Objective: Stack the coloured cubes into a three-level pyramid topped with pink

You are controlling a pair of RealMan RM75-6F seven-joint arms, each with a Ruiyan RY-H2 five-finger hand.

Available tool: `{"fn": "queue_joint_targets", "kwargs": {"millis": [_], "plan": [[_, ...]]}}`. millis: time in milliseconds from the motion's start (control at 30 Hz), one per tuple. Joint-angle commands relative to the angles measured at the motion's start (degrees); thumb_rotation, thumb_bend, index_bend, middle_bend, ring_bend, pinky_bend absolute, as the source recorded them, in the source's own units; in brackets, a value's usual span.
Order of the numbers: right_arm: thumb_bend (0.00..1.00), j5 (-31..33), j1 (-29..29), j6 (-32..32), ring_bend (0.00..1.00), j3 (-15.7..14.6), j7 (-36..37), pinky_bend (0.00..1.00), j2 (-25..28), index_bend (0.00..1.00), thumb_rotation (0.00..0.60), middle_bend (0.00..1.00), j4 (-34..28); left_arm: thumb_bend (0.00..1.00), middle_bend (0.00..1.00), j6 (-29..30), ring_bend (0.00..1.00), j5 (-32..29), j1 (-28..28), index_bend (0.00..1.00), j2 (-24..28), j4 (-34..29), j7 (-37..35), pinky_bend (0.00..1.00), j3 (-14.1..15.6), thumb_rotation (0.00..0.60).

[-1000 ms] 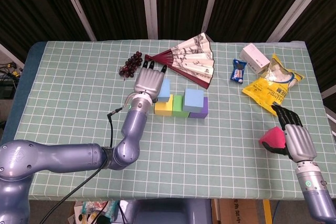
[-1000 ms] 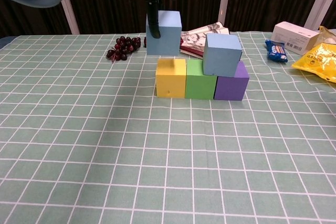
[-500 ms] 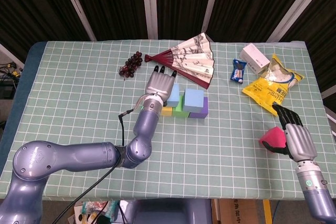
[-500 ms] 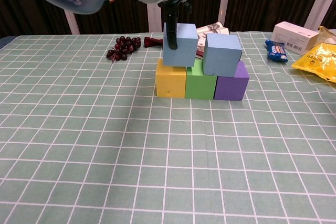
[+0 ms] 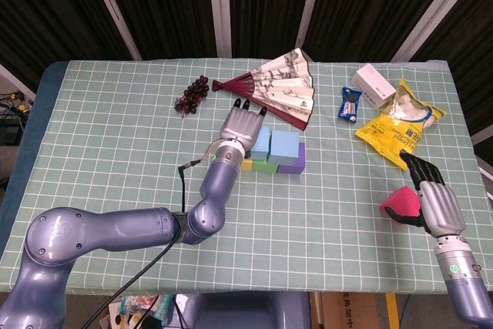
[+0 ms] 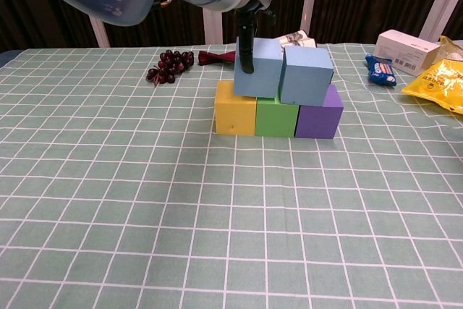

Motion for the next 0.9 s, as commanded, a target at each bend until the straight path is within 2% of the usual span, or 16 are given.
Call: {"fn": "queue_joint_targets", "kwargs": {"millis": [33, 900], "plan": [[0.24, 0.03, 0.00, 0.00, 0.00, 0.02, 0.04, 0.00, -0.02, 0.00, 0.600, 0.08, 0.04, 0.36, 0.38, -0.16, 0.02, 0.04, -0.13, 0.00, 0.08, -0.07, -0.25, 0.00, 0.17, 0.600], [0.24, 0.05, 0.02, -0.09, 0.00, -0.01, 0.07, 0.00, -0.09, 0.00, 0.600, 0.08, 0.06, 0.36, 0.38, -2.94, 0.02, 1.89, 0.70, 0.00, 2.52, -1.70, -5.21, 0.00, 3.47, 0.600]]}}
